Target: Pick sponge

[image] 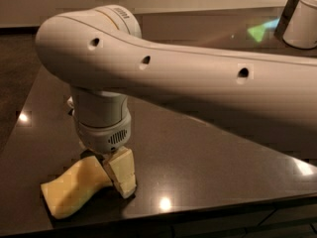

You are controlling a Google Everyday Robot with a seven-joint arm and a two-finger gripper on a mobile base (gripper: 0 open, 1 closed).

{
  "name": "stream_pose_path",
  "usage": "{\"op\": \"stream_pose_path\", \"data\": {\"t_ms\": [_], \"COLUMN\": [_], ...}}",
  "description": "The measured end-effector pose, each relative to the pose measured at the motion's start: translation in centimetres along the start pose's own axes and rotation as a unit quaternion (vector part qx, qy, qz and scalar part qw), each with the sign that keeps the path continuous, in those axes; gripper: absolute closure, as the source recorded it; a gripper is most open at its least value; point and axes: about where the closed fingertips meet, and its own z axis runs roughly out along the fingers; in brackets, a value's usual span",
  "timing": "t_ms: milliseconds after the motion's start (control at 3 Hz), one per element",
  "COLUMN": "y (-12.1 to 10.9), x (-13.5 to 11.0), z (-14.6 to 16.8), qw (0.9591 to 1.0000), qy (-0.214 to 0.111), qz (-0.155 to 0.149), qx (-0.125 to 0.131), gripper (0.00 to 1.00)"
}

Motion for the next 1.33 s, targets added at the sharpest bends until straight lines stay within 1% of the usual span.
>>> {"op": "stream_pose_path", "data": {"t_ms": [333, 1000, 1333], "y": [-0.1, -0.5, -1.2], "x": [-0.1, 0.1, 1.1], "z": [0.0, -2.1, -3.5], "qw": [0.9999, 0.9984, 0.9963], "qy": [-0.013, -0.053, -0.078], "qz": [0.000, 0.012, 0.032], "qx": [-0.010, -0.015, -0.017], "gripper": [0.41, 0.87, 1.00]}}
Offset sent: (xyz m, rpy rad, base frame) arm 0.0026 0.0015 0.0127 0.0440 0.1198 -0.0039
